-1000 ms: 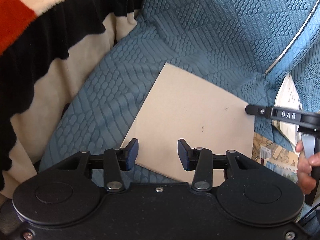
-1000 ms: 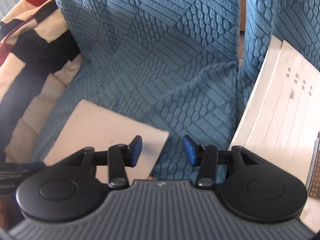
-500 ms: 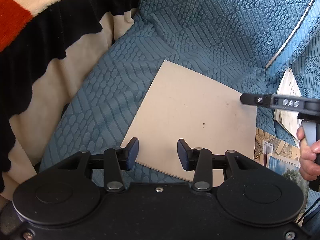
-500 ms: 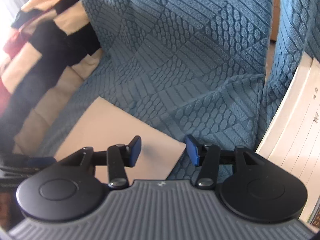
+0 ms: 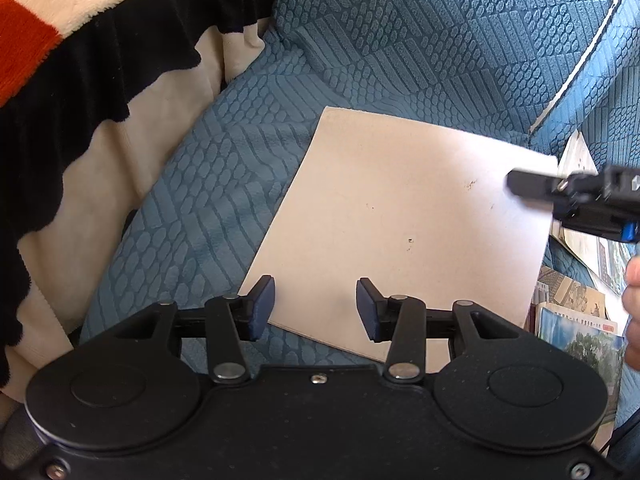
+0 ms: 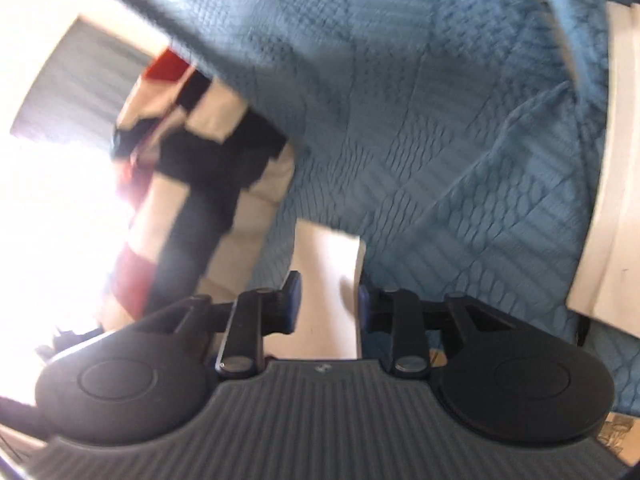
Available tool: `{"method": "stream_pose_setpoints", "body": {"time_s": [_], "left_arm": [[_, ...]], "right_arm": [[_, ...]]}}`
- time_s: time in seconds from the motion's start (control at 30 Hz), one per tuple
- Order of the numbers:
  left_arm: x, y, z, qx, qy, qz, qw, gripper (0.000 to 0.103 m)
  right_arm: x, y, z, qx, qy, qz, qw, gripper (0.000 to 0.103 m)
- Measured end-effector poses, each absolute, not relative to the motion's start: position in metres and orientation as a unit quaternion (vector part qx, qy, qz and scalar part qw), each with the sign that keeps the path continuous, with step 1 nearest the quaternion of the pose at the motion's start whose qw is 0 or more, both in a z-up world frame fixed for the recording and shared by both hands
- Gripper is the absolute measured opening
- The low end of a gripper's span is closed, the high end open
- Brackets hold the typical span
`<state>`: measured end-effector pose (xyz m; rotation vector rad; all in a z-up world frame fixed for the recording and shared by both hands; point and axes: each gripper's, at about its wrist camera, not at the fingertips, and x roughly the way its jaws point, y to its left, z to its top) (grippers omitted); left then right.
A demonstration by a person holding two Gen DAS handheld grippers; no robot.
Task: Organize objects
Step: 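Move both open grippers toward the white photo envelope on the seat, then grasp the edge of the white photo envelope with the right gripper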
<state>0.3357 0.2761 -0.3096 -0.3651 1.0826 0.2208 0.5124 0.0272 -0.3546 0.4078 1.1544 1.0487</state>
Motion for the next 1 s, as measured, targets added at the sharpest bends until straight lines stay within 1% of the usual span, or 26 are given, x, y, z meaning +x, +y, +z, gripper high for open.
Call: {"method": "stream_pose_setpoints", "body": {"time_s": [0.07,0.17,0.23,0.4,0.53,0.6,0.73,0.9,1.0], "left_arm": [[0.336,0.276,-0.309,-0.175,0.512,0.104,0.835,0.041],[0.334,0.284,-0.308,-0.202,0.508,0.106,0.83,0.041],[0.33,0.293,-0.304,-0.233,0.501,0.101,0.828,0.042],[0.318,0.322,-0.284,-0.31,0.474,0.101,0.818,0.044],[0.313,0.337,-0.264,-0.359,0.462,0.082,0.807,0.053],[0.311,0.344,-0.259,-0.403,0.456,0.059,0.791,0.057],[0.307,0.349,-0.252,-0.474,0.453,0.026,0.755,0.057],[0.288,0.351,-0.244,-0.506,0.451,0.032,0.735,0.057],[0.271,0.355,-0.239,-0.522,0.447,0.038,0.725,0.058]], "right_arm": [[0.503,0.038,-0.352,0.162,0.518,0.471,0.695,0.012],[0.482,0.056,-0.338,0.102,0.485,0.489,0.718,0.006],[0.466,0.061,-0.323,0.049,0.455,0.499,0.736,0.005],[0.429,0.071,-0.295,-0.044,0.39,0.52,0.759,0.005],[0.402,0.082,-0.283,-0.111,0.344,0.534,0.764,0.005],[0.385,0.084,-0.276,-0.144,0.317,0.541,0.765,0.005],[0.357,0.092,-0.264,-0.193,0.272,0.551,0.765,0.005],[0.32,0.101,-0.261,-0.277,0.206,0.552,0.76,0.006],[0.311,0.099,-0.257,-0.277,0.2,0.557,0.757,0.005]]}}
